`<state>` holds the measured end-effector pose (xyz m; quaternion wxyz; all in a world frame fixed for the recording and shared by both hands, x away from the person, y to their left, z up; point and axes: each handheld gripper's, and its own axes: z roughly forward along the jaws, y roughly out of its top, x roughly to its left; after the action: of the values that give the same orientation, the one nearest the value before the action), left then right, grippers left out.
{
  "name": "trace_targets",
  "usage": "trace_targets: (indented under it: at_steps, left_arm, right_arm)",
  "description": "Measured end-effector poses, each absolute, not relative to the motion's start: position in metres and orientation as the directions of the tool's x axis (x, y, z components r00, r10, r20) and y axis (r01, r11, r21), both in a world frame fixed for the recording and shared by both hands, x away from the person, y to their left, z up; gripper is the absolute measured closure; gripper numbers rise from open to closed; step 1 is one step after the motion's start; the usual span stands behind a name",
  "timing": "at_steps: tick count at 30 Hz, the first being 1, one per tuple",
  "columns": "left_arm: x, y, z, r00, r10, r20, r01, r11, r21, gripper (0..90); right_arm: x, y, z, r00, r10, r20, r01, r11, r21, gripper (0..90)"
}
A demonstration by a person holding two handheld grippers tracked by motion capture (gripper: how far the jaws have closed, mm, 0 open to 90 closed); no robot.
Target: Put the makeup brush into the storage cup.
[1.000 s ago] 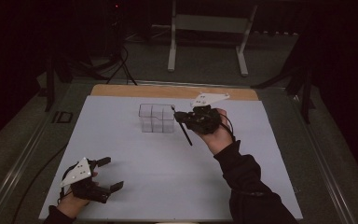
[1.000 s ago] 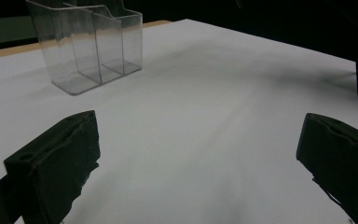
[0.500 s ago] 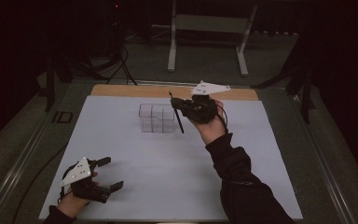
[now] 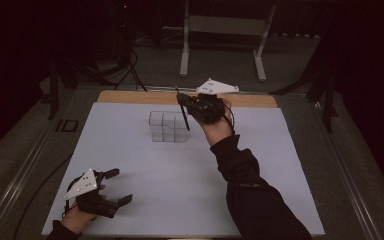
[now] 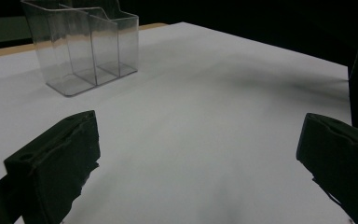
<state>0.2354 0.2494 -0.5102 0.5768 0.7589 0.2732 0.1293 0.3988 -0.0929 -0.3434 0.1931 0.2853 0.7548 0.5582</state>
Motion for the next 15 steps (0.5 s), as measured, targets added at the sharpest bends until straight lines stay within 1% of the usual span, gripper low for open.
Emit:
trace_targets:
  at_steps: [8,15]
  left_arm:
    - [0.235,0.25,-0.51,0.82,0.558,-0.126,0.264,-0.174,0.949,0.9]
    - [0.235,0.25,-0.51,0.821,0.557,-0.124,0.262,-0.176,0.949,0.9]
  right_arm:
    - [0.412,-0.076,-0.344,-0.755,0.656,0.006,0.164,0.18,0.97,84.9]
    - [0.426,-0.069,-0.347,-0.732,0.681,0.03,0.18,0.151,0.972,84.9]
